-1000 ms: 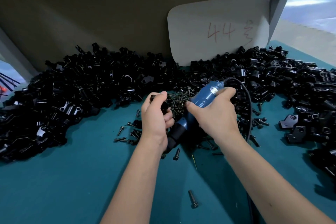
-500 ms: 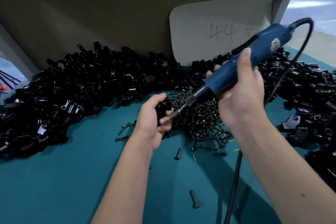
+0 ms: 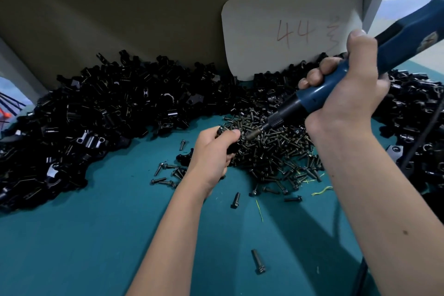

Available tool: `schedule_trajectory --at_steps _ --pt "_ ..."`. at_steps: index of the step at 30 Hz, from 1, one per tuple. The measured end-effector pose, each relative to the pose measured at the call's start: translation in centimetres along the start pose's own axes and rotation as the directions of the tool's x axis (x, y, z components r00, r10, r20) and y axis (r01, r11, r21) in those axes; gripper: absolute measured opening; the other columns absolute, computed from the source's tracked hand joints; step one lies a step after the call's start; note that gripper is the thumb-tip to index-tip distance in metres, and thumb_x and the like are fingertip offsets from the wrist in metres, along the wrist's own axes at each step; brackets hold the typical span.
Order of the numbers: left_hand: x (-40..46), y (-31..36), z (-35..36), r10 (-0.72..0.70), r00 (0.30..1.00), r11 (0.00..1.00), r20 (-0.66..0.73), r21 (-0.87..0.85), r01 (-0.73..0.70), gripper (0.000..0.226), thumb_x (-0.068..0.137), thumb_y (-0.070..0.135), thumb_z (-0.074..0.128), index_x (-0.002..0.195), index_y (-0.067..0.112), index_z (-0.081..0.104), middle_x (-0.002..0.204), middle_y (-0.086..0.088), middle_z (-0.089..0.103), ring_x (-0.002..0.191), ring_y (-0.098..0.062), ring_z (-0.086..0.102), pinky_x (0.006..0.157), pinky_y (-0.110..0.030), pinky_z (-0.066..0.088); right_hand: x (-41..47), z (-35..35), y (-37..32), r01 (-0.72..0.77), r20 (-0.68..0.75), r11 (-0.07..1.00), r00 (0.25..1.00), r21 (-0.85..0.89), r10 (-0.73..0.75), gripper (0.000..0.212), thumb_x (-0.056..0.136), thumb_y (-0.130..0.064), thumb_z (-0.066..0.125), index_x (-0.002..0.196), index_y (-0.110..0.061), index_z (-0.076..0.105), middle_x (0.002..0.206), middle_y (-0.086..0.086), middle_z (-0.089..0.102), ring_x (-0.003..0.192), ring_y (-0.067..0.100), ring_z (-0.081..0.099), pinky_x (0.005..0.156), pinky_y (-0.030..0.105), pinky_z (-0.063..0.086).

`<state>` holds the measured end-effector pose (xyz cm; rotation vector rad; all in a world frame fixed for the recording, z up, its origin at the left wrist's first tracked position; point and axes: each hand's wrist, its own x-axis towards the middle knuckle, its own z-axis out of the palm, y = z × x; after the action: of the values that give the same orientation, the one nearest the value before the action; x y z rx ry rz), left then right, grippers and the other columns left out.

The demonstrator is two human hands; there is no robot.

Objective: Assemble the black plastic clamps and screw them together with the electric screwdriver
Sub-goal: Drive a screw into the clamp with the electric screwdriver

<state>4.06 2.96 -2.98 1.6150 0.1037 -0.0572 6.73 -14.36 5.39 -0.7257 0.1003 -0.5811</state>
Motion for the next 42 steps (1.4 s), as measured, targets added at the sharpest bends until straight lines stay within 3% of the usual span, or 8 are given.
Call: schedule_trajectory --at_steps 6,10,17,24,32,36,42 --pt "0.1 -0.1 -0.1 0.024 0.999 0.999 0.030 0.048 -0.025 0.026 0.080 0.043 0.063 0.060 0.032 0.051 0.060 0.006 0.038 0.039 -0.004 0.037 0.041 -0.021 0.023 -0.1 0.1 0.0 0.017 0.038 1.000 0.999 -0.016 -0.017 0.033 0.093 -0.021 0.069 0.107 -0.011 0.041 0.061 0.004 0.050 0.047 0.020 0.044 0.052 0.032 0.041" --pt "0.2 -0.2 0.0 0.044 0.998 0.998 0.051 0.034 -0.046 0.027 0.081 0.041 0.063 0.059 0.032 0.048 0.057 0.008 0.035 0.039 -0.006 0.029 0.037 -0.012 0.029 -0.1 0.0 -0.1 0.007 0.052 1.000 0.999 -0.002 -0.006 0.028 0.090 -0.019 0.067 0.102 -0.012 0.042 0.060 0.004 0.047 0.047 0.021 0.043 0.052 0.032 0.040" --pt "-0.1 0.1 0.3 0.086 0.992 0.995 0.091 0.045 -0.090 0.030 0.082 0.038 0.060 0.052 0.037 0.057 0.047 0.020 0.046 0.040 0.000 0.048 0.038 -0.007 0.035 -0.5 0.1 -0.1 0.033 0.098 0.999 0.995 -0.004 -0.032 0.019 0.092 -0.012 0.061 0.094 -0.013 0.042 0.058 0.002 0.046 0.045 0.018 0.042 0.051 0.032 0.039" --pt "0.0 0.0 0.5 0.085 0.994 0.991 0.067 0.101 -0.092 0.031 0.079 0.042 0.062 0.053 0.033 0.048 0.051 0.019 0.038 0.042 -0.002 0.040 0.038 -0.012 0.033 -0.8 0.4 -0.2 0.081 0.168 0.996 0.983 -0.024 -0.076 0.017 0.095 -0.008 0.059 0.089 -0.012 0.044 0.056 0.003 0.045 0.043 0.019 0.041 0.050 0.031 0.039" --pt "-0.1 -0.1 0.6 0.067 0.995 0.997 0.074 0.040 -0.070 0.027 0.080 0.039 0.063 0.055 0.032 0.053 0.053 0.018 0.046 0.042 0.001 0.048 0.039 -0.007 0.035 -1.0 0.4 -0.1 0.106 0.197 0.994 0.976 -0.039 -0.096 0.017 0.094 -0.009 0.060 0.086 -0.012 0.045 0.056 0.004 0.044 0.043 0.020 0.041 0.051 0.030 0.039" --pt "0.0 -0.4 0.6 0.070 0.994 0.996 0.084 0.040 -0.074 0.045 0.096 0.023 0.062 0.053 0.033 0.056 0.048 0.020 0.048 0.041 0.002 0.048 0.038 -0.006 0.035 -1.1 0.4 0.0 0.114 0.219 0.993 0.970 -0.036 -0.104 0.017 0.095 -0.009 0.059 0.086 -0.011 0.045 0.056 0.004 0.045 0.042 0.020 0.042 0.050 0.030 0.040" --pt "-0.1 -0.6 0.6 0.076 0.993 0.996 0.092 0.043 -0.080 0.051 0.099 0.016 0.059 0.052 0.033 0.059 0.048 0.020 0.051 0.040 0.003 0.049 0.039 -0.005 0.035 -1.3 0.4 0.0 0.122 0.240 0.992 0.965 -0.043 -0.108 0.018 0.092 -0.011 0.060 0.086 -0.010 0.043 0.055 0.003 0.044 0.041 0.019 0.042 0.049 0.029 0.039"
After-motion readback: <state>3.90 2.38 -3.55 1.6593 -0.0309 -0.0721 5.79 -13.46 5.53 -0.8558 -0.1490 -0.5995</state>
